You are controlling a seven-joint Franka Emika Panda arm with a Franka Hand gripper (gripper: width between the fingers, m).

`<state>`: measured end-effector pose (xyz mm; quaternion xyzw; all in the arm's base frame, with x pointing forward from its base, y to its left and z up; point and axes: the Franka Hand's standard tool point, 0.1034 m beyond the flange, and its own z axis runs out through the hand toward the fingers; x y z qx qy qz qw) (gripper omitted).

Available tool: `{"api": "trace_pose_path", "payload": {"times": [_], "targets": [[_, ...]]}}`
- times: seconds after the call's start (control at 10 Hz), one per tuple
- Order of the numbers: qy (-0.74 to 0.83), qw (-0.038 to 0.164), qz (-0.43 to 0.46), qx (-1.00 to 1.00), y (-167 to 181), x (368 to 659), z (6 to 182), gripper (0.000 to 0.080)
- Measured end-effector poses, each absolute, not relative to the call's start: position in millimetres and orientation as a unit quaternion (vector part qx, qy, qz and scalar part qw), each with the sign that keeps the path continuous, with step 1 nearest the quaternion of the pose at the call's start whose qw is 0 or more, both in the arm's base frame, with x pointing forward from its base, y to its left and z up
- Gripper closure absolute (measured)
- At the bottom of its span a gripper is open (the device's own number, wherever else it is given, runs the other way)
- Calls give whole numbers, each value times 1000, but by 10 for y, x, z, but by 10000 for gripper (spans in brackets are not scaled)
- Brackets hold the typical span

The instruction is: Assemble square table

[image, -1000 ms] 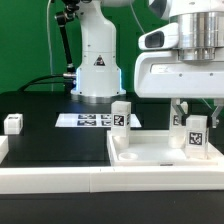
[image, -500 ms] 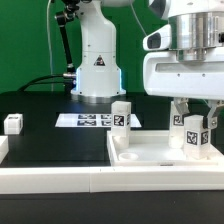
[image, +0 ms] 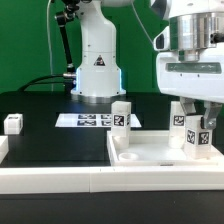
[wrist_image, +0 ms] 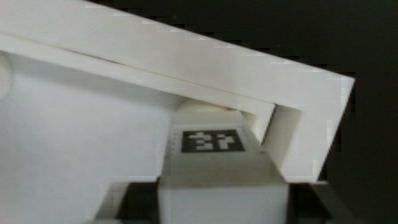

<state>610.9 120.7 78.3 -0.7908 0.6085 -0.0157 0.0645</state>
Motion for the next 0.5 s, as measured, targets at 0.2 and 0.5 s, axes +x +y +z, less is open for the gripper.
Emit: {"api": "trace_pose_path", "payload": {"times": [0.2,0.5], "targets": [[619,65,-15,-782,1207,6110,781,436],[568,63,-19,-821,1202,6107,777,252]]}}
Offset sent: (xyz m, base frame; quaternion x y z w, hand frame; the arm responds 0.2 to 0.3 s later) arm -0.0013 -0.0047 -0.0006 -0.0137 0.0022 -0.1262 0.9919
